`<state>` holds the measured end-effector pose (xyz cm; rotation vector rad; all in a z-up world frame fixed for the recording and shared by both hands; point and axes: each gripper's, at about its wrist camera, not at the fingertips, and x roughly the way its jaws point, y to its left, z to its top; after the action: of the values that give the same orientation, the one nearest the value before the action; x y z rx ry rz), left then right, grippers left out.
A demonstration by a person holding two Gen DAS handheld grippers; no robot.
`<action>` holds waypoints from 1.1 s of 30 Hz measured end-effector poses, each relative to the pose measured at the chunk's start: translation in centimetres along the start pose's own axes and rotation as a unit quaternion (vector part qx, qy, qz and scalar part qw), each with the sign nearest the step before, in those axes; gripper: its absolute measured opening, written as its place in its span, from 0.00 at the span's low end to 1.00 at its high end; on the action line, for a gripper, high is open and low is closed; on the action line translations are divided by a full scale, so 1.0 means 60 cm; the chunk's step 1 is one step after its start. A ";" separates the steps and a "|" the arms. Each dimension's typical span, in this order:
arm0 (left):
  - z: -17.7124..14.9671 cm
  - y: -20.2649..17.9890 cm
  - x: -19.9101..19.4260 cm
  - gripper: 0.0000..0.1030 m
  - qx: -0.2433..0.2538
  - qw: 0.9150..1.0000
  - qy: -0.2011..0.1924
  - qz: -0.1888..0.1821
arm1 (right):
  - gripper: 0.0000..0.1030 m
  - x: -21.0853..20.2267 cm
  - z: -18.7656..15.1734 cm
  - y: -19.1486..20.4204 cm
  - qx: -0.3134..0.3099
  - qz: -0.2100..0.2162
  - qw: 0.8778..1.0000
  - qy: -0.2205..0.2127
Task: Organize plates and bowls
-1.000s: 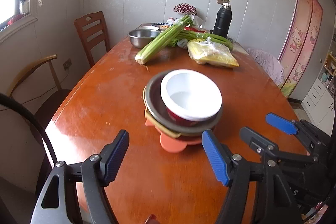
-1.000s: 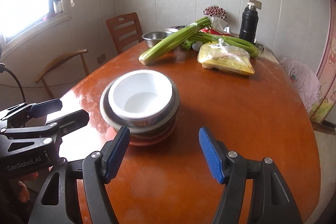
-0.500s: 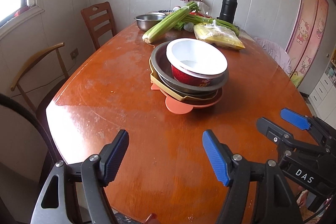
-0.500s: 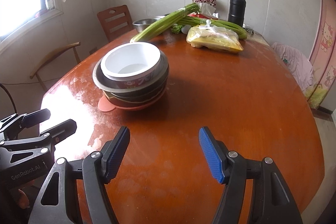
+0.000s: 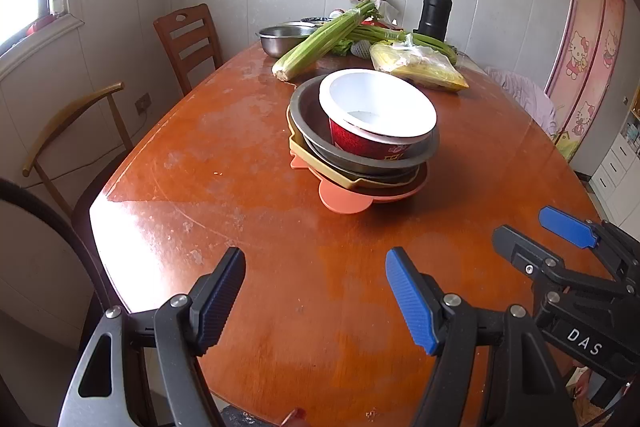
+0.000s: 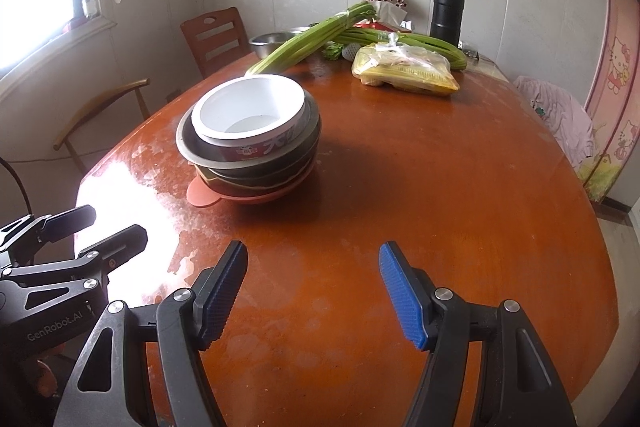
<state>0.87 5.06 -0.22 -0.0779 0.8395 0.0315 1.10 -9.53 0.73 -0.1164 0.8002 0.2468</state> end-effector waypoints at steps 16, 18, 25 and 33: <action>0.006 -0.003 0.000 0.70 0.009 1.000 -0.002 0.007 | 0.68 0.008 0.007 0.000 0.003 -0.002 1.000 0.005; 0.008 -0.003 0.000 0.70 0.010 1.000 -0.003 0.007 | 0.68 0.009 0.008 0.001 0.003 -0.002 1.000 0.006; 0.013 0.001 0.004 0.70 0.010 1.000 -0.002 0.015 | 0.68 0.015 0.014 0.003 0.000 -0.001 1.000 0.012; 0.015 0.002 0.008 0.70 0.011 1.000 0.000 0.017 | 0.68 0.017 0.015 0.005 -0.001 -0.002 1.000 0.013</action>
<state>1.82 5.25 0.00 -0.0433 0.8413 0.0551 2.33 -8.88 0.60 -0.1235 0.8256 0.2426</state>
